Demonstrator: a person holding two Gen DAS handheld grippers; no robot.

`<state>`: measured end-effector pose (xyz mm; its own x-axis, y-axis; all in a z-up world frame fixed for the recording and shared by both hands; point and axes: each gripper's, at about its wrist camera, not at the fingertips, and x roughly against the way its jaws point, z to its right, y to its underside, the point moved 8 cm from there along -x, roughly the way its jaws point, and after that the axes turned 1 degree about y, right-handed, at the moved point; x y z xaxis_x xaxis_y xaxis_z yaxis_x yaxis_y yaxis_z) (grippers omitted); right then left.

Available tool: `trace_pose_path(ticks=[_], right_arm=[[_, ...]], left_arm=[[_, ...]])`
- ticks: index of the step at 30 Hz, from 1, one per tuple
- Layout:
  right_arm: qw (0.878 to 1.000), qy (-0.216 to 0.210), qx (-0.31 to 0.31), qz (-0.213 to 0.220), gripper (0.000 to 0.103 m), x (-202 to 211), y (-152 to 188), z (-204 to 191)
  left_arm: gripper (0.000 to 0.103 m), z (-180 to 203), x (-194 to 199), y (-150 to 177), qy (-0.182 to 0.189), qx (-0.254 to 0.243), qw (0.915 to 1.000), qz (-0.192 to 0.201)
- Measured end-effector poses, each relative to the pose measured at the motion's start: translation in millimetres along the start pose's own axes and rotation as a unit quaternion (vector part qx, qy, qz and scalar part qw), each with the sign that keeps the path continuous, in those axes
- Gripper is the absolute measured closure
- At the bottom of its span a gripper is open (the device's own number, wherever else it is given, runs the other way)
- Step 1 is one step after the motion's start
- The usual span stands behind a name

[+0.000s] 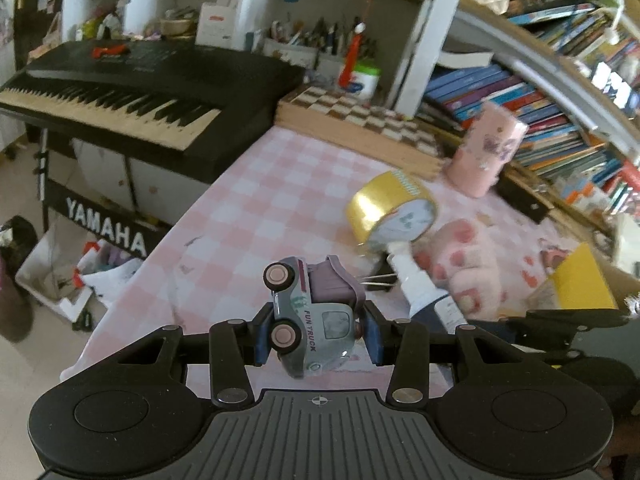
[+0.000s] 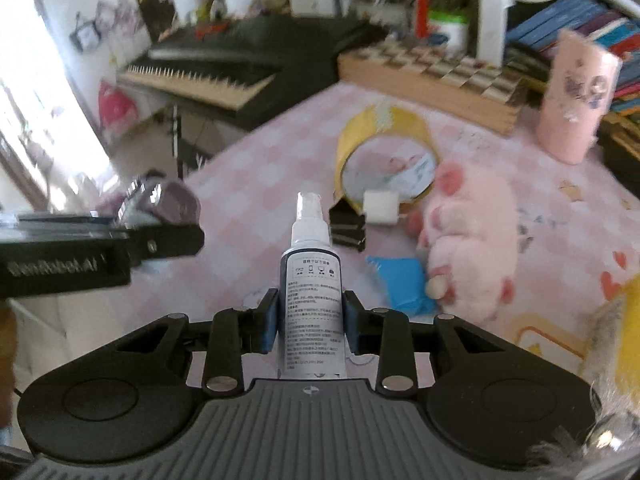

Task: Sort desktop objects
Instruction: 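Carry the truck and spray bottle with both grippers toward the yellow box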

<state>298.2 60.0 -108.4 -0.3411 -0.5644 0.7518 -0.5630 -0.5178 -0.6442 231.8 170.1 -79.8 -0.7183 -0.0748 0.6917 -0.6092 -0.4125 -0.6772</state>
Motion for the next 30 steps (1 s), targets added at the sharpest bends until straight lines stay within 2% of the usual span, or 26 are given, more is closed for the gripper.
trace_pose_path(ticks=[5, 10, 17, 30], right_arm=[[0.998, 0.03, -0.042, 0.043, 0.073, 44.1, -1.9, 5.4], [0.993, 0.059, -0.079, 0.065, 0.073, 77.4, 13.2, 5.1], [0.988, 0.09, -0.105, 0.067, 0.073, 103.0, 43.5, -12.6], [0.978, 0.118, -0.158, 0.067, 0.073, 132.4, 100.6, -57.8]], left_arm=[[0.06, 18.7, 25.0, -7.9, 0.041, -0.024, 0.9986, 0.02], [0.06, 32.5, 44.4, -3.6, 0.064, -0.057, 0.9957, 0.034], [0.06, 40.2, 63.9, 24.5, 0.092, -0.08, 0.9923, 0.019], [0.06, 27.4, 108.3, 72.7, 0.108, -0.114, 0.9876, 0.0]])
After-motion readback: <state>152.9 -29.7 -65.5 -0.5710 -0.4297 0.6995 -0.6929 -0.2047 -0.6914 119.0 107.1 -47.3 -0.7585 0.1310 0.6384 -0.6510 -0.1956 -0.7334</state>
